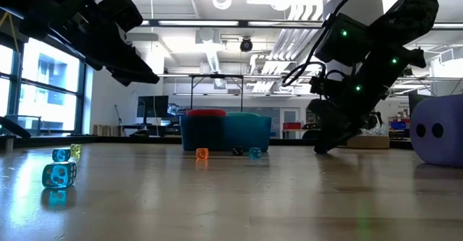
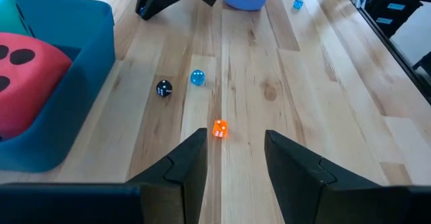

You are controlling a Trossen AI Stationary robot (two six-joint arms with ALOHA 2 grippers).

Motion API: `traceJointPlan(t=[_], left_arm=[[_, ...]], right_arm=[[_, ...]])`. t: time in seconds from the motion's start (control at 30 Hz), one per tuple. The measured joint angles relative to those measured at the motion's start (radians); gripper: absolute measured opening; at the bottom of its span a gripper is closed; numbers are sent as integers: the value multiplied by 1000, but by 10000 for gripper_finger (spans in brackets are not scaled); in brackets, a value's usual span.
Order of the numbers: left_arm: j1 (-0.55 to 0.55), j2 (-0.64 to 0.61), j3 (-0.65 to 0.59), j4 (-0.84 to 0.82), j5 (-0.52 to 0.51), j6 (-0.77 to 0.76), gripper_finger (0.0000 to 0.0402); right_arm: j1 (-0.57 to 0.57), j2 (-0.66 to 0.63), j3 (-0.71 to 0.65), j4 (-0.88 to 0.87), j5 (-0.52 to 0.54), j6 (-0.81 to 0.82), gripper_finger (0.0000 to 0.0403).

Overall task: Pick & Place Dice
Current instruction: Put the small blue die into the blue bin

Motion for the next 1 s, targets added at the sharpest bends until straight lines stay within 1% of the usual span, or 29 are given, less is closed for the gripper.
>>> traceJointPlan(t=[0.1,0.27,0.47,0.53,0.63,0.73,0.83,1.0], left_arm=[[0,0,0,0,0,0,142],[0,0,0,0,0,0,142],[0,0,0,11,0,0,142],[0,0,0,17,0,-1,142],[0,0,0,28,0,-23,142],[0,0,0,40,0,-46,142],[0,0,0,43,-11,-51,142],[0,0,0,44,-36,-51,142]], right_arm=[[8,-23,2,-14,-15,-41,44],[67,-85,33,-58,2,-109,46],[114,-132,103,-32,83,-190,45],[126,-132,125,5,102,-233,46],[138,-134,148,110,114,-332,47],[123,-134,167,209,114,-432,45],[89,-134,188,266,80,-485,45],[4,-118,195,327,-36,-492,45]])
